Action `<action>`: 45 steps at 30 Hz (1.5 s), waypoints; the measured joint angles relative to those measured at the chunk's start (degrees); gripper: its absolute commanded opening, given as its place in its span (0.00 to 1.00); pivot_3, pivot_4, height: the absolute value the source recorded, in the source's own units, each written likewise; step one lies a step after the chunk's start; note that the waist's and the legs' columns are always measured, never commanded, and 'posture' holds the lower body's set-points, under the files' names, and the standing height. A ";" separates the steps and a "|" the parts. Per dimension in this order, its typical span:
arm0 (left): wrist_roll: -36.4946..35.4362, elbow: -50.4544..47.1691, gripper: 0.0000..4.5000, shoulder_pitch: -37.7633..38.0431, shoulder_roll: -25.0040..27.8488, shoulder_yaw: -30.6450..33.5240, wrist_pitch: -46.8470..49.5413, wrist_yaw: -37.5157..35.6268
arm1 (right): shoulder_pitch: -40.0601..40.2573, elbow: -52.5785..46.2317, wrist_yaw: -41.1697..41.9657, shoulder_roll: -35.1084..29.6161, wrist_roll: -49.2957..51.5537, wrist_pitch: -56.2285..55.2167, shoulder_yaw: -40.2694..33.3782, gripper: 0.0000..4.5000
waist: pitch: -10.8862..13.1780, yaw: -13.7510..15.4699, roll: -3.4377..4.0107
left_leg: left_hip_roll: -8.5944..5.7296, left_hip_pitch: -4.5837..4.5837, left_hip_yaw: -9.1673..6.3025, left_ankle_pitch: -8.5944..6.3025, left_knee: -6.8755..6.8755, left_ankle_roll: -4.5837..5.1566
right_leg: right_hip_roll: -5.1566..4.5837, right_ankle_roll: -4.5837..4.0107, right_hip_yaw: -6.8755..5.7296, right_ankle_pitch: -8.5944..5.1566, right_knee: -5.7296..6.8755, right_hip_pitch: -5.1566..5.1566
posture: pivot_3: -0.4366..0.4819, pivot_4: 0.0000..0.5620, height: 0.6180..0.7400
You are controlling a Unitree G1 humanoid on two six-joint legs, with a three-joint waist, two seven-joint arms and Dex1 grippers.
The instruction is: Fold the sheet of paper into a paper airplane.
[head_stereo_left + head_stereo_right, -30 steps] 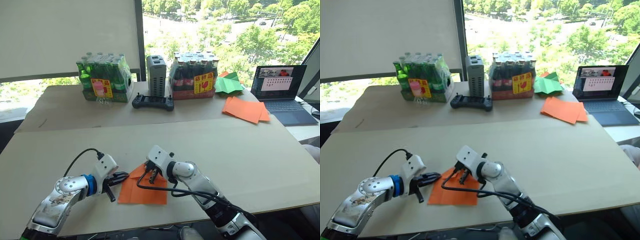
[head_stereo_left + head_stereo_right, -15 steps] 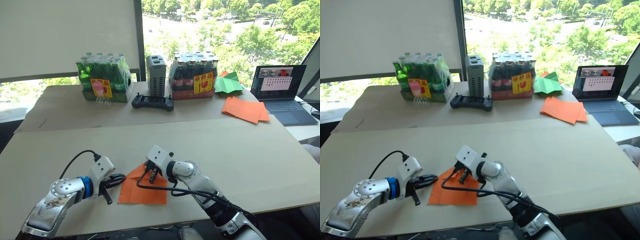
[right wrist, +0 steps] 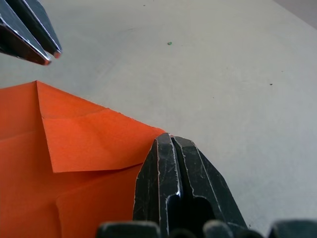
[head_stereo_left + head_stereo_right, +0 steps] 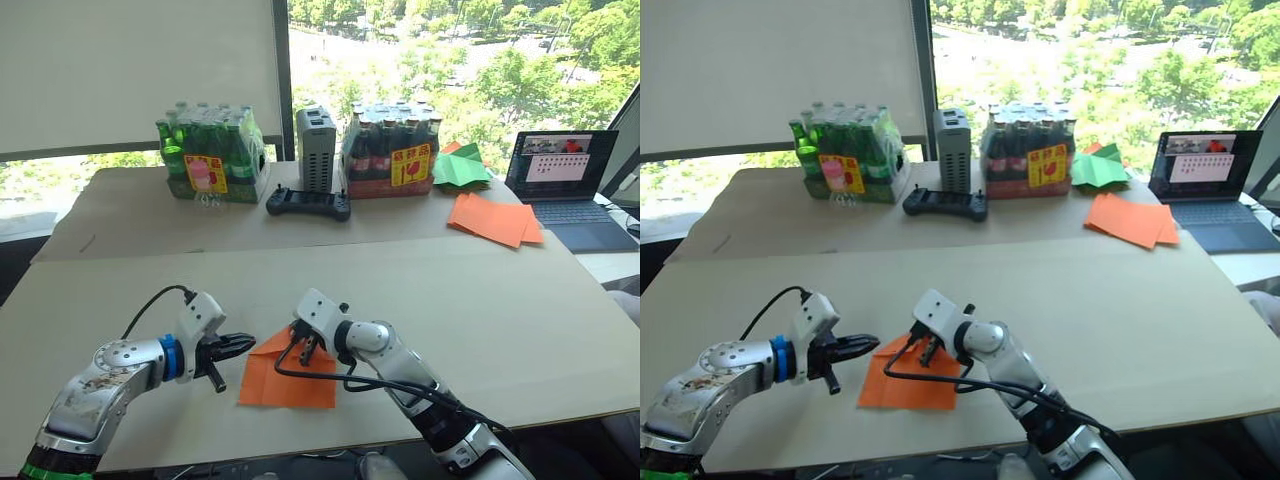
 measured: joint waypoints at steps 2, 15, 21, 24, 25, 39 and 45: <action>0.95 1.32 0.06 -0.63 -1.57 -2.48 -0.69 0.10 | 0.08 -0.32 0.06 -0.23 0.00 0.17 0.00 0.00 | 0.01 0.00 -0.01 | 0.00 -0.02 0.00 -0.01 0.00 -0.02 | 0.00 -0.13 0.00 0.08 -0.01 -0.01 | 0.48 0.27 0.86; 8.15 8.52 0.06 -2.93 -3.58 -10.27 -11.68 -0.92 | 1.70 -8.57 1.13 -2.44 2.54 6.45 -2.91 0.00 | 0.02 1.30 -0.02 | -0.03 -0.01 0.00 0.00 0.01 -0.03 | -0.03 0.14 0.00 -0.09 0.00 0.01 | 0.48 0.27 0.86; 8.51 9.04 0.06 -3.09 -3.74 -10.86 -12.83 -1.13 | 5.25 -21.15 5.81 -13.40 7.86 12.85 -10.61 0.00 | 0.01 1.53 -0.03 | -0.15 0.02 -0.01 -0.01 0.01 -0.02 | -0.19 0.30 -0.06 -0.19 -0.08 0.17 | 0.48 0.27 0.86; 8.66 9.47 0.06 -3.25 -3.81 -11.15 -13.30 -1.35 | 10.48 -24.30 8.34 -19.88 9.15 14.09 -11.08 0.00 | 0.02 1.51 0.00 | -0.17 -0.01 0.00 -0.01 0.01 -0.02 | -0.21 0.36 -0.06 -0.24 -0.06 0.18 | 0.48 0.27 0.86; 8.75 9.57 0.06 -3.36 -3.86 -11.23 -13.32 -1.35 | 12.05 -25.36 9.09 -21.57 9.18 14.44 -10.87 0.00 | 0.02 1.51 0.00 | -0.17 -0.01 0.00 -0.01 0.01 -0.02 | -0.21 0.38 -0.06 -0.26 -0.06 0.20 | 0.48 0.27 0.86; 9.81 10.61 0.06 -4.66 -4.46 -11.70 -13.41 -1.94 | 18.40 -32.24 10.72 -22.52 12.33 14.01 -4.36 0.00 | 0.01 1.57 -0.03 | -0.16 0.04 0.00 0.00 0.01 -0.03 | -0.25 0.49 -0.07 -0.36 -0.05 0.31 | 0.48 0.27 0.86; 9.82 10.89 0.06 -5.23 -4.53 -11.70 -13.43 -2.09 | 17.31 -27.73 7.41 -16.26 13.63 13.38 -5.23 0.00 | 0.01 1.74 -0.03 | -0.18 0.03 -0.02 0.00 0.02 -0.03 | -0.26 0.49 -0.08 -0.36 -0.06 0.28 | 0.48 0.27 0.86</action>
